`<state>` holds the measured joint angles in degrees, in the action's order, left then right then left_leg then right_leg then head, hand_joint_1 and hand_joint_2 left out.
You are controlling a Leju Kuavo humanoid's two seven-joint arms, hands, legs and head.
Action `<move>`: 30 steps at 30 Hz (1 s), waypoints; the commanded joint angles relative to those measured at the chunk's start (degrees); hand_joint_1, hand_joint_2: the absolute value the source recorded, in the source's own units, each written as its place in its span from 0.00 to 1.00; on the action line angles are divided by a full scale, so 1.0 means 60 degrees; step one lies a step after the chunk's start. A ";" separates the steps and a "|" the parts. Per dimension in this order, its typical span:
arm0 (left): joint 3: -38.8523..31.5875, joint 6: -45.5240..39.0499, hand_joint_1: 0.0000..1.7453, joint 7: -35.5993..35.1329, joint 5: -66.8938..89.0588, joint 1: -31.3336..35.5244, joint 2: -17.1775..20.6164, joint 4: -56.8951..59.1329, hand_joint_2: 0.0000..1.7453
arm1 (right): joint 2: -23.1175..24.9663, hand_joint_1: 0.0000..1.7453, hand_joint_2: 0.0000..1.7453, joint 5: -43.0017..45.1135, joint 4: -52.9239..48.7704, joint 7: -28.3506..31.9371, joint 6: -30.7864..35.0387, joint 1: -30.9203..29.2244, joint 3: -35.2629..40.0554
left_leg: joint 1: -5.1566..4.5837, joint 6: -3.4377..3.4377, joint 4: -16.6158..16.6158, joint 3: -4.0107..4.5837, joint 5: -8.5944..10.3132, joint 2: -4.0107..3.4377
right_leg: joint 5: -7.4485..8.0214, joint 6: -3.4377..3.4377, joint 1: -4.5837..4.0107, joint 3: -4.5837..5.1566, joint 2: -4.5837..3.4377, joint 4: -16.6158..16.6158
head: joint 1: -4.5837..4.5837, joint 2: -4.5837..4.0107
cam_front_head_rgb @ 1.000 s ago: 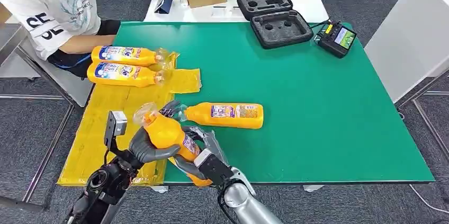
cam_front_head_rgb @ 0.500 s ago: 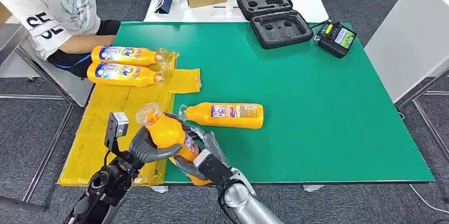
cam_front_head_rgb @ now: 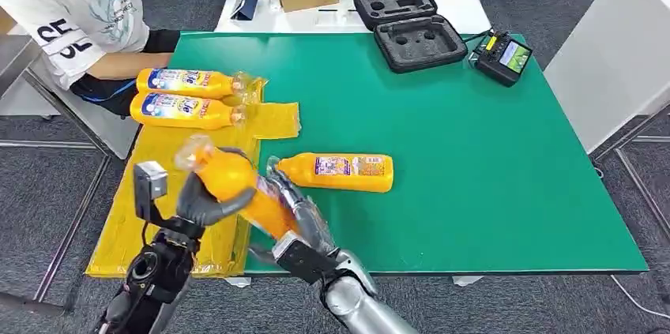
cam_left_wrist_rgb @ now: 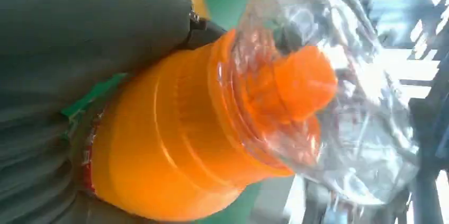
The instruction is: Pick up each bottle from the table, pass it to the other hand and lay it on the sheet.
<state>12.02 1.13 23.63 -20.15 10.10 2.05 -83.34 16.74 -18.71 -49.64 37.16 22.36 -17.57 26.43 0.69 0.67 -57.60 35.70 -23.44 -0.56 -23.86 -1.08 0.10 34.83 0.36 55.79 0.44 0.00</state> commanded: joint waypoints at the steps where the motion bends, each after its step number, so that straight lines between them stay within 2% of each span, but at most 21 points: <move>1: -0.0731 -0.1362 1.00 0.0782 0.1102 0.0372 -0.0178 -0.0228 1.00 | -0.0438 0.00 0.00 -0.0342 -0.1170 0.0012 0.0465 0.0236 0.0238 | -0.0002 0.0000 0.0003 -0.0014 -0.0003 0.0031 | -0.0012 -0.0001 0.0003 -0.0021 0.0024 -0.0001 | 0.0004 0.0000; 6: -0.0986 -0.2975 1.00 0.1364 0.2816 0.0564 0.0012 -0.0443 1.00 | -0.0649 0.00 0.00 -0.0880 -0.3123 0.0242 0.1390 0.0798 0.0401 | 0.0003 0.0000 -0.0006 -0.0021 -0.0015 0.0020 | -0.0022 0.0000 -0.0002 -0.0027 0.0016 0.0007 | -0.0004 0.0000; 9: -0.0839 -0.4560 1.00 0.1815 0.4944 0.1030 0.0158 0.0122 1.00 | -0.0783 0.00 0.00 -0.0856 -0.3931 0.0472 0.2039 0.0997 0.0599 | 0.0001 -0.0002 -0.0004 -0.0018 -0.0008 0.0037 | -0.0021 0.0001 0.0000 -0.0025 0.0030 0.0007 | 0.0004 0.0000; 10: -0.0735 -0.5066 1.00 0.1749 0.5767 0.1245 0.0272 0.0372 1.00 | -0.0823 0.00 0.00 -0.0670 -0.4098 0.0474 0.2109 0.1058 0.0612 | 0.0001 -0.0002 -0.0002 -0.0006 -0.0001 0.0034 | -0.0013 0.0001 0.0000 -0.0012 0.0029 0.0003 | 0.0000 0.0000; 13: -0.0701 -0.5082 1.00 0.1638 0.5975 0.1379 0.0334 0.0454 1.00 | -0.0869 0.00 0.00 -0.0599 -0.4152 0.0474 0.2128 0.1094 0.0604 | -0.0004 0.0000 0.0005 -0.0016 0.0000 0.0036 | -0.0014 0.0000 0.0005 -0.0020 0.0029 0.0000 | 0.0000 0.0000; 15: -0.0463 -0.5781 1.00 0.1200 0.7727 0.1564 0.0598 0.0725 1.00 | -0.0927 0.00 0.00 -0.0256 -0.4245 0.0474 0.2215 0.1134 0.0599 | -0.0003 0.0000 0.0007 -0.0028 -0.0005 0.0027 | -0.0015 0.0000 0.0004 -0.0032 0.0018 -0.0003 | 0.0000 0.0000; 18: 0.0046 -0.5226 1.00 -0.0563 1.1236 0.2206 0.1376 0.1503 1.00 | -0.1089 0.00 0.00 0.0189 -0.4583 0.0474 0.2359 0.1272 0.0470 | 0.0001 -0.0003 0.0006 -0.0023 -0.0001 0.0042 | -0.0016 0.0003 0.0000 -0.0032 0.0035 -0.0002 | -0.0004 0.0000; 22: 0.0277 -0.4413 1.00 -0.1412 1.3150 0.2774 0.1869 0.3017 1.00 | -0.1261 0.00 0.00 0.0523 -0.4492 0.0474 0.2329 0.1112 0.0409 | -0.0002 -0.0002 0.0012 -0.0030 0.0003 0.0028 | -0.0009 0.0004 0.0003 -0.0031 0.0019 -0.0005 | 0.0000 0.0000; 26: 0.0284 -0.4310 1.00 -0.1440 1.3301 0.2779 0.1892 0.3384 1.00 | -0.1318 0.00 0.00 0.0575 -0.4522 0.0474 0.2369 0.1092 0.0410 | -0.0003 -0.0001 0.0010 -0.0020 0.0003 -0.0012 | 0.0005 0.0015 0.0004 -0.0013 0.0001 -0.0004 | 0.0000 0.0000; 30: 0.0284 -0.4310 1.00 -0.1440 1.3301 0.2779 0.1892 0.3384 1.00 | -0.1318 0.00 0.00 0.0575 -0.4522 0.0474 0.2369 0.1092 0.0410 | -0.0001 0.0001 0.0007 -0.0040 -0.0007 0.0003 | -0.0011 0.0013 0.0004 -0.0035 0.0011 -0.0002 | 0.0000 0.0000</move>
<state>10.99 -25.05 15.32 59.27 22.47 11.47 -71.63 11.01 -15.56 -76.61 40.02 36.17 -10.04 28.33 0.71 0.67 -57.61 35.70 -23.41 -0.72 -23.81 -0.99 0.09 34.90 0.30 55.81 0.44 0.00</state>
